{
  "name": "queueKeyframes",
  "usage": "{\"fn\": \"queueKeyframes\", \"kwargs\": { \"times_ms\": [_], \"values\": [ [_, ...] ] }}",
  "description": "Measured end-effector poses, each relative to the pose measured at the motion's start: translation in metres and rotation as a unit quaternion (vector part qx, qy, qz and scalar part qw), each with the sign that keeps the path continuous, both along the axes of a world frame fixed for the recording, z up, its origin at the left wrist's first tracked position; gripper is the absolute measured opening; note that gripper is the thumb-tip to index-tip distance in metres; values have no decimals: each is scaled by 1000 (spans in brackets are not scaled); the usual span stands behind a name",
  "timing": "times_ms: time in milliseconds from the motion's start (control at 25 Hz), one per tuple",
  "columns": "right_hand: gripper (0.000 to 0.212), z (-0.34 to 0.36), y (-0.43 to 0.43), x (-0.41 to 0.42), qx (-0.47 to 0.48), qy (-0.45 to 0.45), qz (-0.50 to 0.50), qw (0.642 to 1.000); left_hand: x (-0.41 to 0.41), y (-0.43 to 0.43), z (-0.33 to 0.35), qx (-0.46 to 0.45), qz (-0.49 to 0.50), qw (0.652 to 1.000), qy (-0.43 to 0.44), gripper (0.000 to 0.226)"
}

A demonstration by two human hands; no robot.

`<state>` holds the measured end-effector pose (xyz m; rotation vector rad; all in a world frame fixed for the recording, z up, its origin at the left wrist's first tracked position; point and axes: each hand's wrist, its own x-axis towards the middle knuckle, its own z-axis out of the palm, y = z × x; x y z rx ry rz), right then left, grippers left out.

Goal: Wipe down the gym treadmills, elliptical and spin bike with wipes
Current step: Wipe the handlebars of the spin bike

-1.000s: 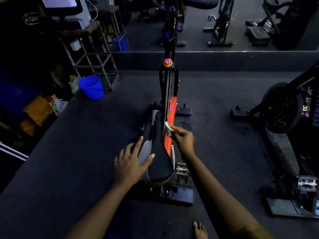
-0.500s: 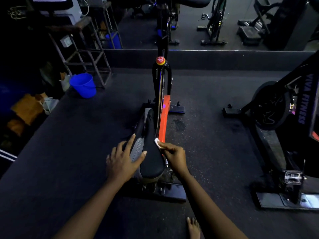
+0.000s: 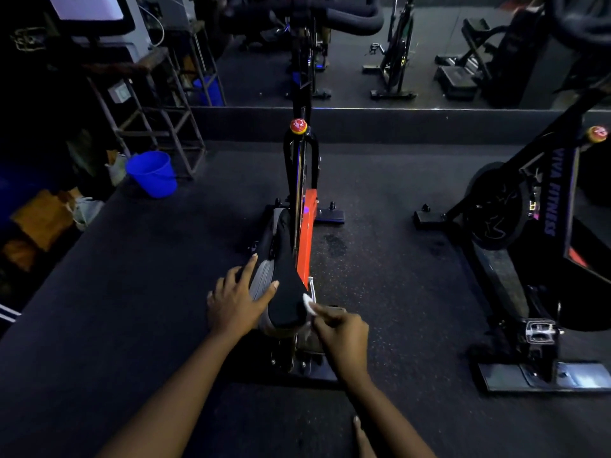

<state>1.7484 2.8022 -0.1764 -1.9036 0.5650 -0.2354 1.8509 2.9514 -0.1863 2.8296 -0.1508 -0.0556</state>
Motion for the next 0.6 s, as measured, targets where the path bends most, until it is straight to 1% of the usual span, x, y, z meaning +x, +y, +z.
{"fn": "queueKeyframes", "kwargs": {
  "times_ms": [40, 80, 120, 200, 280, 320, 400, 440, 480, 560, 600],
  "values": [
    [24, 1, -6, 7, 22, 13, -30, 999, 0, 0, 0, -4, -1, 1000, -2, 75],
    [25, 2, -10, 15, 21, 36, -49, 998, 0, 1, 0, -7, -3, 1000, 1, 74],
    [27, 2, -10, 20, 0, 58, -43, 997, 0, 1, 1, -11, -3, 1000, 4, 74],
    [28, 4, 0, 22, -67, 91, 3, 994, 0, 2, 2, -14, -2, 1000, 13, 73],
    [25, 9, 8, 14, -121, 103, 43, 986, -2, 3, 3, -15, -5, 1000, 22, 72],
    [22, 11, 8, 10, -147, 95, 68, 982, -5, 2, 3, -28, 0, 1000, 14, 70],
    [19, 21, 7, 2, -198, 64, 125, 970, -14, -2, 2, -86, 34, 995, -22, 67],
    [20, 28, 7, 2, -197, 40, 147, 968, -20, -6, 2, -118, 55, 991, -39, 67],
    [22, 35, 7, 7, -176, 18, 166, 970, -26, -10, 1, -141, 74, 986, -52, 67],
    [27, 50, 5, 29, -126, -23, 191, 973, -38, -17, -4, -146, 93, 982, -73, 62],
    [29, 55, 3, 46, -128, -44, 206, 969, -43, -20, -6, -136, 104, 981, -95, 59]
  ]
}}
